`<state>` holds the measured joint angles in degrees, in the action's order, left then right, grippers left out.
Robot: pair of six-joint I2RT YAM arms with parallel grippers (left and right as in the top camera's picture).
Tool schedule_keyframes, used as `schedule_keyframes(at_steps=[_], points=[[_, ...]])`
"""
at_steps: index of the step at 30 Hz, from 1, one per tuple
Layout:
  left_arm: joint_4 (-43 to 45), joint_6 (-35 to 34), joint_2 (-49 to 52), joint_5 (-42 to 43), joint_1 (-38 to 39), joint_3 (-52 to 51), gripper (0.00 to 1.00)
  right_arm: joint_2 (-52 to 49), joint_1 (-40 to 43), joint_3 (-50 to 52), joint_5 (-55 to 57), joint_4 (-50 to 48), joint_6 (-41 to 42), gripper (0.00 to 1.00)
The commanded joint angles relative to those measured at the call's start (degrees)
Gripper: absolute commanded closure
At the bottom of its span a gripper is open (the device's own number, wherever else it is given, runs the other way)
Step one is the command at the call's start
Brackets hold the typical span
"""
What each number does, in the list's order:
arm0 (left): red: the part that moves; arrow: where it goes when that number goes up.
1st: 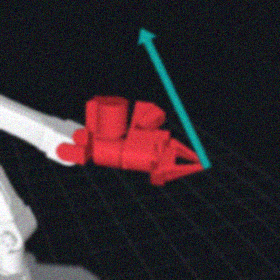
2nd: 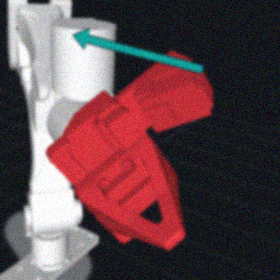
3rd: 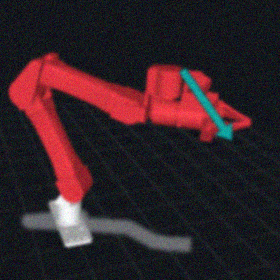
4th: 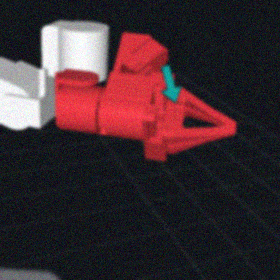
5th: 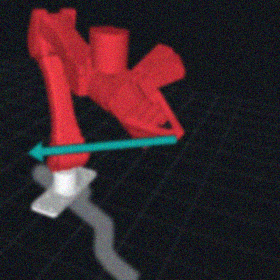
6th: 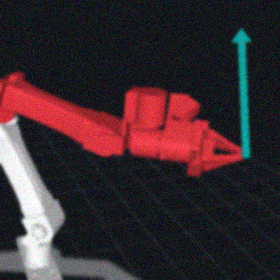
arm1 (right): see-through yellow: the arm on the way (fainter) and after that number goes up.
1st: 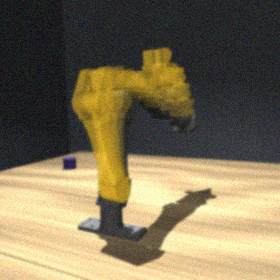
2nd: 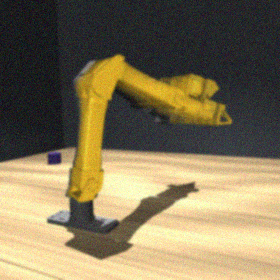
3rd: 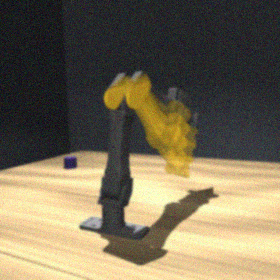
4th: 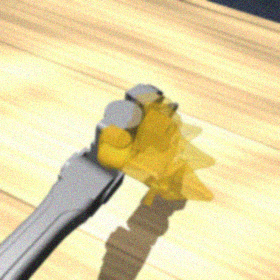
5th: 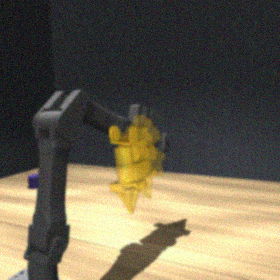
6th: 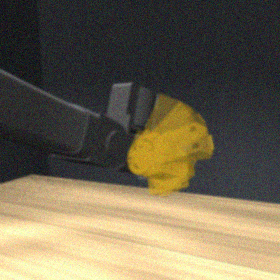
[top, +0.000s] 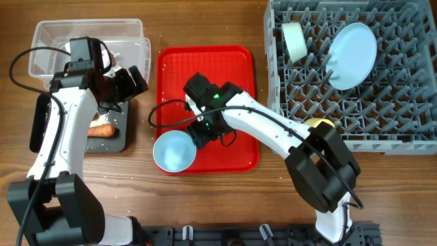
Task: Sort waste into correct bins and load items into the dishwasher rack
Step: 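Grasp the small blue bowl on the red tray with the right gripper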
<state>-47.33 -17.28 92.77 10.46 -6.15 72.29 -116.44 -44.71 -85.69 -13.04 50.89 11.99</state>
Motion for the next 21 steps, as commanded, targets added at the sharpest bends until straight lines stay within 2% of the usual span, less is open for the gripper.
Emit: schedule_keyframes(at_steps=[1,8,12,17,20,21], points=[[0.11,-0.52,-0.5,-0.31,-0.13,0.48,0.0,1.16,-0.35,3.06,2.14,-3.61,1.97,0.35],[0.11,-0.52,-0.5,-0.31,-0.13,0.48,0.0,1.16,-0.39,4.44,2.1,-6.95,2.12,0.4],[0.11,-0.52,-0.5,-0.31,-0.13,0.48,0.0,1.16,-0.39,4.37,-2.05,-7.17,-1.57,0.41],[0.11,-0.52,-0.5,-0.31,-0.13,0.48,0.0,1.16,-0.46,4.37,-6.4,-5.73,-6.51,0.51],[0.11,-0.52,-0.5,-0.31,-0.13,0.48,0.0,1.16,-0.46,4.39,-8.02,-3.85,-8.81,0.65],[0.11,-0.52,-0.5,-0.28,-0.13,0.48,0.0,1.16,-0.44,4.39,-7.91,-3.65,-8.81,0.83]])
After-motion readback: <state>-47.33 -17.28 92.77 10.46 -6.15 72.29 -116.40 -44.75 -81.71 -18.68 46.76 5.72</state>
